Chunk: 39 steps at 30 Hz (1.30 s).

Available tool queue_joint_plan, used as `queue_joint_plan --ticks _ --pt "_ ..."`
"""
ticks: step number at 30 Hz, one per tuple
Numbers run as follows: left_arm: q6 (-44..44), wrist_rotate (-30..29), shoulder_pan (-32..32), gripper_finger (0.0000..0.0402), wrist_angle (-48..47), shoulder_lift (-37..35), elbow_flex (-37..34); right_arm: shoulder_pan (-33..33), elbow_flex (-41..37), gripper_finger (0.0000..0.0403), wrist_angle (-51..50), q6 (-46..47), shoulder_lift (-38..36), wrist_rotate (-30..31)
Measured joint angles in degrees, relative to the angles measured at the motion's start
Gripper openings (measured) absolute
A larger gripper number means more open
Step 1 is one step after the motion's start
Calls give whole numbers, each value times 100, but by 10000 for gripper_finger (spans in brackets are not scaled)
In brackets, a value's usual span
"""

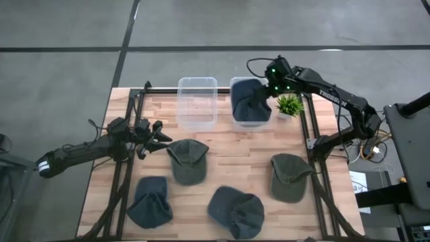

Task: Pick & Place hat
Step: Put the top blue cap into the right transparent bin, then put the right blue cap into the right transparent bin

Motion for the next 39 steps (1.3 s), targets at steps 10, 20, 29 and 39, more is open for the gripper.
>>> queue_joint_plan --ticks 10,20,29,39 --pt "2 0 0 151 0 0 0 13 94 79 -538 -61 -134 140" --pt "1 0 -2 151 0 0 0 653 454 68 -1260 -228 -973 -718" --pt "22 0 0 151 -2 0 0 2893 433 68 -2299 1048 -1869 -599" --pt "24 0 -2 151 -2 0 0 5415 420 68 -1618 983 -1501 558"
